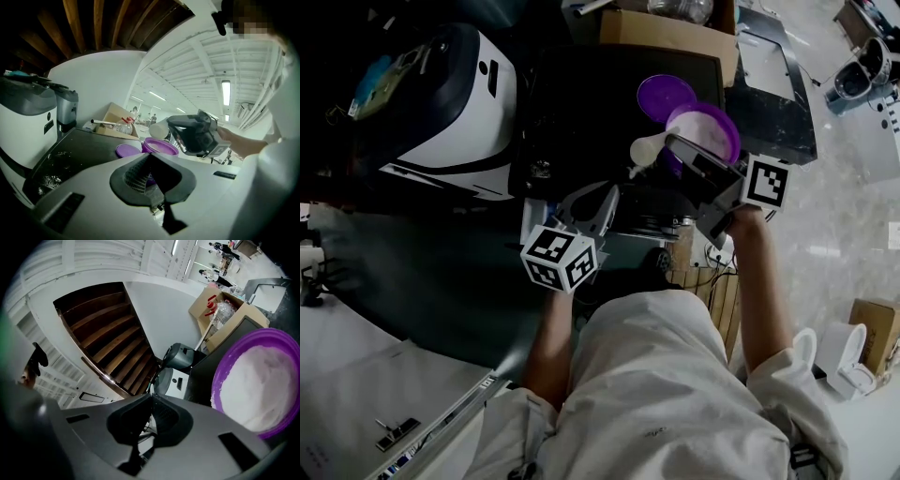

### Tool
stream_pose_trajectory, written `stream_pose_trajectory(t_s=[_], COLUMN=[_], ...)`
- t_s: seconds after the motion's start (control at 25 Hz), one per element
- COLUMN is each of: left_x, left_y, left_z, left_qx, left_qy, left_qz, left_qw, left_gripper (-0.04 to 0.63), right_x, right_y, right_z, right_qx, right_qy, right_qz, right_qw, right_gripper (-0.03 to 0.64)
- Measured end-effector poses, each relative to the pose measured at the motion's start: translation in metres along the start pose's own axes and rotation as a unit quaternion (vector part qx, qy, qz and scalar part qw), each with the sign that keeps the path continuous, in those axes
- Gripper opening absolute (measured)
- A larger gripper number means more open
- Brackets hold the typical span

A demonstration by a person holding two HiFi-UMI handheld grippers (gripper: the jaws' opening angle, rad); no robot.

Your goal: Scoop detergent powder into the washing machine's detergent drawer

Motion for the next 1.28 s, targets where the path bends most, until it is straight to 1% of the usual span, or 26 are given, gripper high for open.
stream_pose_trajectory(t_s=[0.24,0.68,0.92,1.28], left_x=[0.004,0.023,0.037,0.064], left_y=[-0.031,-0.084,-0.105,-0.132], left_z=[-0.012,-0.039,-0.051,-0.071], left_qx=[-0.025,-0.071,-0.078,-0.085], left_qy=[-0.005,-0.023,-0.029,-0.055], left_qz=[0.01,0.011,0.004,0.002], left_qw=[0.9996,0.9971,0.9965,0.9949], left_gripper=[0.018,0.018,0.018,0.019], right_x=[0.022,0.064,0.088,0.127], right_y=[0.024,0.072,0.095,0.117], right_z=[-0.011,-0.018,-0.017,-0.003], right_qx=[-0.008,-0.013,-0.007,0.013], right_qy=[-0.005,-0.007,-0.01,-0.001], right_qz=[-0.024,-0.072,-0.092,-0.108], right_qw=[1.0,0.997,0.996,0.994], right_gripper=[0.009,0.009,0.009,0.009])
Point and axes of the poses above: the fingertips, and each gripper's own axes: y forward along the fingers, z to its right, x out of its underside, the point moved 8 cm from there along -y, backward along the fingers, and after that the axes turned 13 degrees about y, right-handed, at the moved point
